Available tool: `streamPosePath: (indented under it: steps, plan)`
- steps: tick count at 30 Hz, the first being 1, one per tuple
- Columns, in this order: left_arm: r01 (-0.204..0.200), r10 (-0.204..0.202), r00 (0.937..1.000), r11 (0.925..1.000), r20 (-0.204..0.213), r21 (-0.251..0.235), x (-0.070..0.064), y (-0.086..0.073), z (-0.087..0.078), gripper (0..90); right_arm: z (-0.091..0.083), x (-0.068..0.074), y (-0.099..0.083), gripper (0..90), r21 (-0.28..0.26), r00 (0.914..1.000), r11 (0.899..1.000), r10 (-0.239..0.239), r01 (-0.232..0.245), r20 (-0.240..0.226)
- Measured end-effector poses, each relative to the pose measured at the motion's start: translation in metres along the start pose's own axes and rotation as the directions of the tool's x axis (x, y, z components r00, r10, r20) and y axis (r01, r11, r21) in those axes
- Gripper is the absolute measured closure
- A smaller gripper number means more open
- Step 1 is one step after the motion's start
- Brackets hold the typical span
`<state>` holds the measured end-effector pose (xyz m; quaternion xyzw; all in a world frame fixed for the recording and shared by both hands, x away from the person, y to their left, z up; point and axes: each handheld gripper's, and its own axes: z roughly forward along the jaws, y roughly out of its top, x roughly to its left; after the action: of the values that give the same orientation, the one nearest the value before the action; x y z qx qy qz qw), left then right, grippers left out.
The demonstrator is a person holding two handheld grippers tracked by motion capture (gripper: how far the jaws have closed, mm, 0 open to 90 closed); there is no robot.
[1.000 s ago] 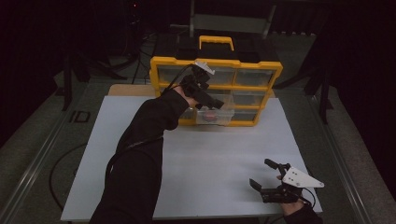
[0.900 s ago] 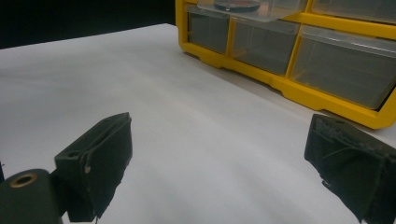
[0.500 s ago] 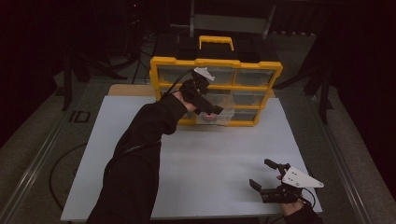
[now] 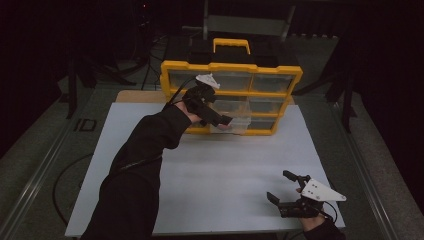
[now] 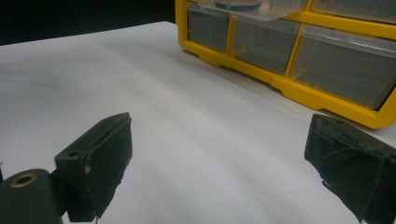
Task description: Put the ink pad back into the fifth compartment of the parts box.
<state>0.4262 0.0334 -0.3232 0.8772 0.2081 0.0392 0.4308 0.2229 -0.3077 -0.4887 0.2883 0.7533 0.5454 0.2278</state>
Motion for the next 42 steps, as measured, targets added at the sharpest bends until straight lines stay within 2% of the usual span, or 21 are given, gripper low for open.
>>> streamPosePath:
  steps: [4,10,18,25,32,40,42]
  plan:
    - [-0.002,0.002,1.0000,1.0000,-0.006,0.005,-0.002,-0.003,-0.006,0.0,0.000,0.000,0.001,7.6,-0.002,1.0000,1.000,0.002,-0.002,0.002]
    - [-0.003,0.003,0.9996,0.9999,-0.027,-0.015,-0.005,-0.013,-0.020,0.0,0.000,0.001,0.001,7.6,0.000,1.0000,1.000,0.003,-0.003,0.004]
    - [0.011,-0.013,0.9980,0.9991,-0.062,-0.042,-0.005,-0.028,-0.040,0.0,0.001,0.002,0.001,7.6,0.000,1.0000,1.000,0.002,-0.002,-0.001]
    - [0.024,-0.029,0.9969,0.9974,-0.073,-0.067,-0.004,-0.039,-0.055,0.0,0.001,0.001,0.001,7.6,0.000,1.0000,1.000,0.001,-0.001,-0.002]
    - [0.032,-0.042,0.9924,0.9952,-0.116,-0.092,-0.005,-0.052,-0.064,0.0,0.002,0.002,0.001,7.6,0.006,1.0000,1.000,-0.001,0.001,-0.005]
    - [0.024,-0.037,0.9933,0.9923,-0.109,-0.121,-0.010,-0.065,-0.071,0.0,0.002,0.002,0.001,7.6,0.007,1.0000,1.000,-0.002,0.002,-0.003]
    - [0.022,-0.038,0.9921,0.9909,-0.120,-0.133,-0.012,-0.070,-0.075,0.0,0.002,0.002,0.001,7.6,0.007,1.0000,1.000,-0.003,0.003,-0.002]
